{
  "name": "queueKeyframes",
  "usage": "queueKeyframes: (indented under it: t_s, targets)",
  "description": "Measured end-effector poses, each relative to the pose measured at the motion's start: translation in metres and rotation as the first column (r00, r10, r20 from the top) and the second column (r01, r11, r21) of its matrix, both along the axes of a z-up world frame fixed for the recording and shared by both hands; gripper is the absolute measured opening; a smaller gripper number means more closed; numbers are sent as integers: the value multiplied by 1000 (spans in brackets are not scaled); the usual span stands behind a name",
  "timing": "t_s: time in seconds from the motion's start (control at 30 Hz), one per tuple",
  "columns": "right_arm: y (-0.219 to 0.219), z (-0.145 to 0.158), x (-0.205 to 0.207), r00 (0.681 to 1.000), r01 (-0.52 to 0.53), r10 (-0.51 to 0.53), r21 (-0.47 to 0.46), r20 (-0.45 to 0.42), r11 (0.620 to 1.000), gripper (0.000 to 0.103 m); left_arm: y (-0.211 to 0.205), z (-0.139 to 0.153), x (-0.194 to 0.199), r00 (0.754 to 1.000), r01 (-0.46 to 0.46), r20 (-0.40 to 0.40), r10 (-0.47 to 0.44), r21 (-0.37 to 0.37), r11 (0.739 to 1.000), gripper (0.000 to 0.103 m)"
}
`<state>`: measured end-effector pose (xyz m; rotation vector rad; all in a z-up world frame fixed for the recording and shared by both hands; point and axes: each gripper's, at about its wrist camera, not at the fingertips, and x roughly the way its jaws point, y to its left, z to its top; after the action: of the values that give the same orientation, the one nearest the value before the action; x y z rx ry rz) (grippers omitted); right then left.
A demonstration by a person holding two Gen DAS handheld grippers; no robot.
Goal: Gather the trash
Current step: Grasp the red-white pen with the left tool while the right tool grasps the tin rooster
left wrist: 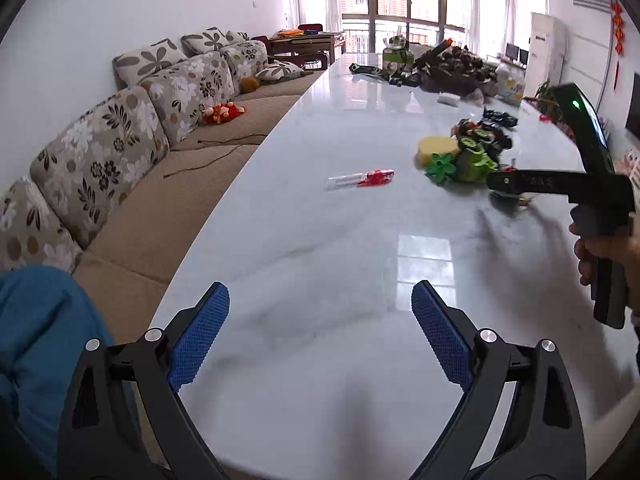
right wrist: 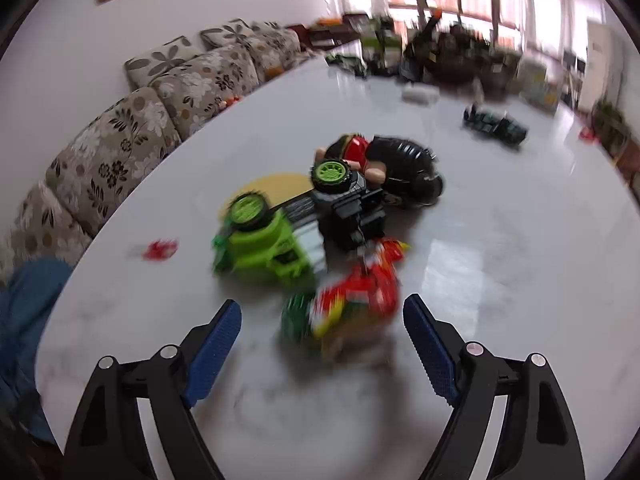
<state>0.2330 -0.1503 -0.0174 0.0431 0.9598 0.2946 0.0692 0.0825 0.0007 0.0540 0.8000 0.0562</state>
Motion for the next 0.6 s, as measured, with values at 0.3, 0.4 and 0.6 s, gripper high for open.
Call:
queueKeyframes:
  t_s: [0.3,0.4,0.6]
  targets:
    - [-38,-4,-59,998,-49,50,-28,23,998,62,-10,-2,48,999,44,-14,-43,46,998,90]
    - [-68,-4,-92,999,-34,34,14,17,999,62,-23,-7,75,997,74,-11,-73,81,994,90]
    - [-104,-4,-144,1000,0,0,22,11,1000,62,-37,-25,142,992,109,-70,-102,100,989,90]
